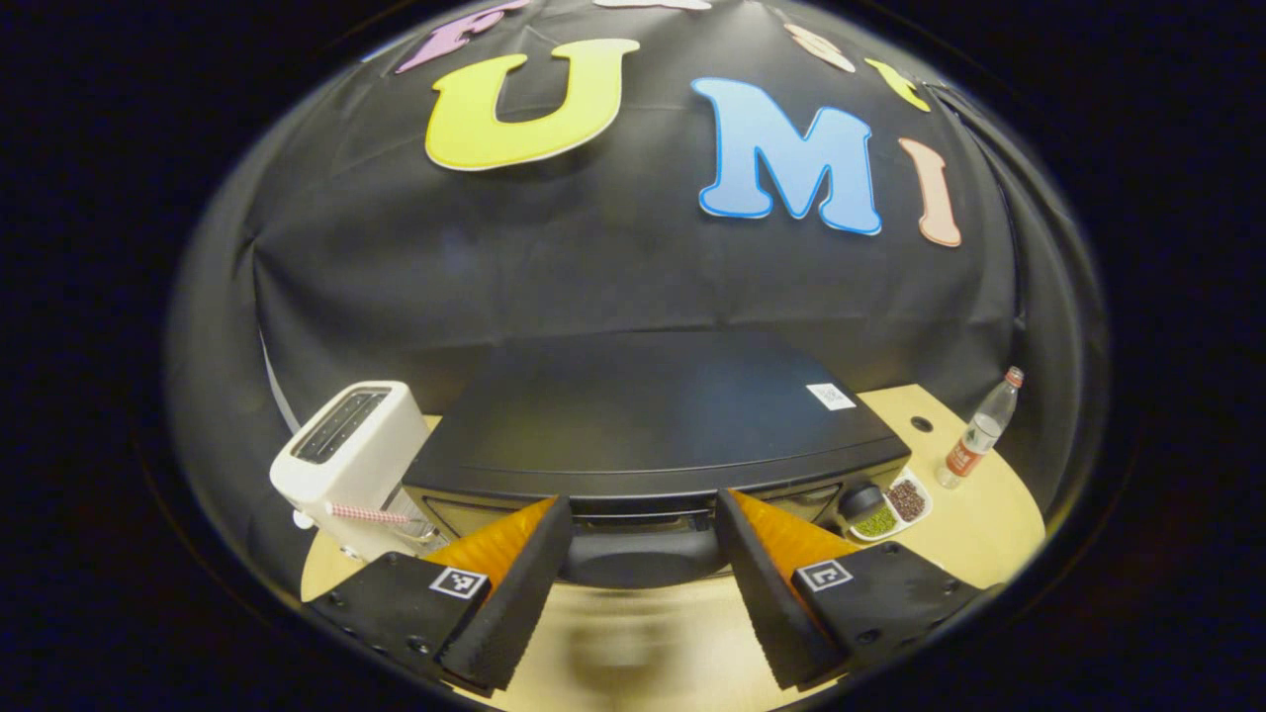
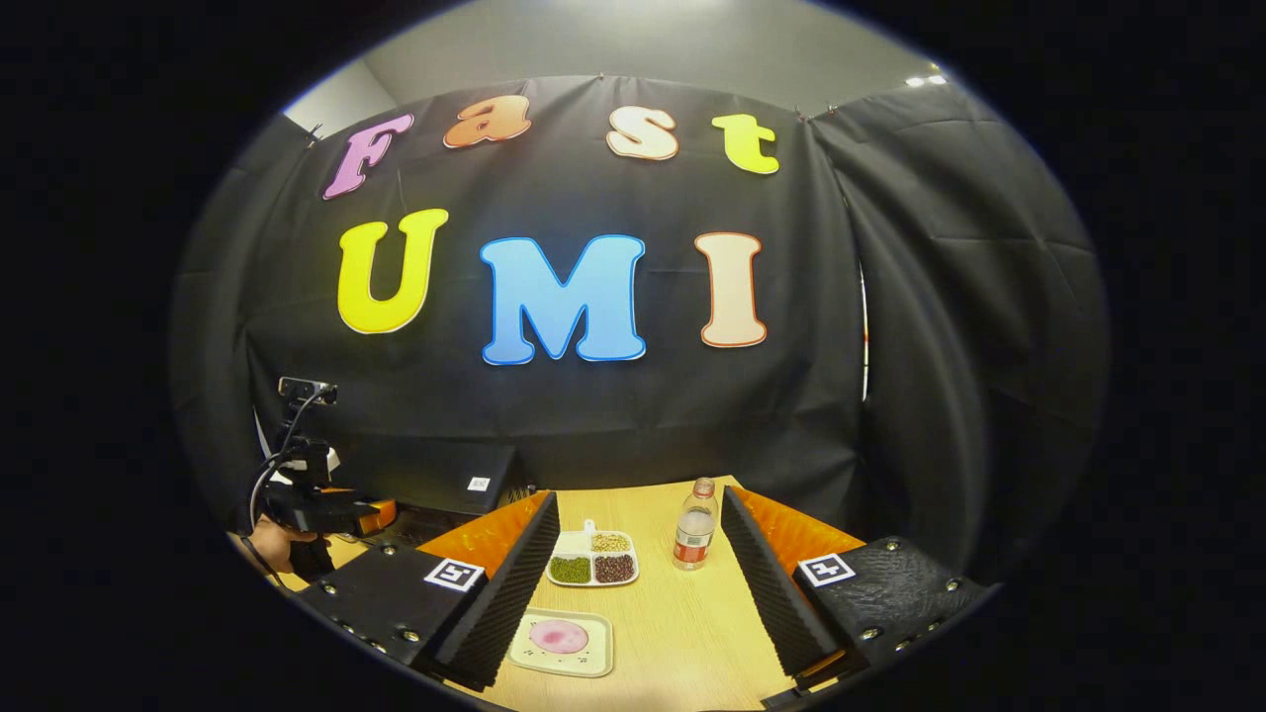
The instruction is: Open the electric oven with the left hand, put the food in, and close the electric oven.
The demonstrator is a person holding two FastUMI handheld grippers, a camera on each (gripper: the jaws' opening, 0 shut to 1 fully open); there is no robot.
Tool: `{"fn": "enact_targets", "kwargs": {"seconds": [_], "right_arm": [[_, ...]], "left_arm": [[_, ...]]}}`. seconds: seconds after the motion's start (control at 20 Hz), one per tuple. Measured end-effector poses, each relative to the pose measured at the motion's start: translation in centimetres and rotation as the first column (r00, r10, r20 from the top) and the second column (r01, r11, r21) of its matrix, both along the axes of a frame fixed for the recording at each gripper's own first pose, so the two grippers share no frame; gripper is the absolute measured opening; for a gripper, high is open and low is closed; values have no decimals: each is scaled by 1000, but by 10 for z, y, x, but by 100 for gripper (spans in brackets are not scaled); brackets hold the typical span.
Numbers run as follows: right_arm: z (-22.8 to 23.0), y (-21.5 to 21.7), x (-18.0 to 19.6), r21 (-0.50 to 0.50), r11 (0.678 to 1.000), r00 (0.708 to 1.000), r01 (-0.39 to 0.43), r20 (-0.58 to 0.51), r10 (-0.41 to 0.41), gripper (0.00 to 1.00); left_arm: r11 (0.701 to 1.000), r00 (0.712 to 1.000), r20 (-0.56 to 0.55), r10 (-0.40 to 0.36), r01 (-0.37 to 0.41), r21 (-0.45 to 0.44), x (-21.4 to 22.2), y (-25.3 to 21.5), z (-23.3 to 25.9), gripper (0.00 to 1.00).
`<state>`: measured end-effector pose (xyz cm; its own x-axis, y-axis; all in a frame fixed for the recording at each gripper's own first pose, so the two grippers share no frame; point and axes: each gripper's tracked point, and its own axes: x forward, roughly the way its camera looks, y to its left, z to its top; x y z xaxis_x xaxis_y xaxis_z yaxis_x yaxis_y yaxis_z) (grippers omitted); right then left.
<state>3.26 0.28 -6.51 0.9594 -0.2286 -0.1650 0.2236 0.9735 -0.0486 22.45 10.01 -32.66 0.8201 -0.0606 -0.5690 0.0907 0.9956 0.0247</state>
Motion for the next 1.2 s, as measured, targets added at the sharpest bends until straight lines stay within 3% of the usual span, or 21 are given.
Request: {"fn": "enact_targets", "kwargs": {"seconds": [0.35, 0.4, 0.55, 0.9, 1.2], "right_arm": [[4, 6, -1, 12, 1000, 1000, -27, 12, 27, 100], [6, 7, -1, 12, 999, 999, -31, 15, 31, 100], [9, 7, -2, 8, 1000, 999, -25, 20, 25, 100], [-7, 13, -10, 21, 999, 999, -30, -40, 31, 99], [-18, 18, -15, 15, 999, 996, -32, -84, 33, 99]], "left_arm": [[1000, 1000, 7, 9, -9, 0, -45, 1, -8, 100], [1000, 1000, 5, 4, -4, 10, -52, 1, -10, 92], [1000, 1000, -3, -3, 4, 27, -71, 0, -20, 100], [1000, 999, -46, -5, 5, -11, -106, 0, -47, 100], [999, 997, -64, -39, 41, 29, -126, 3, -67, 98]]}}
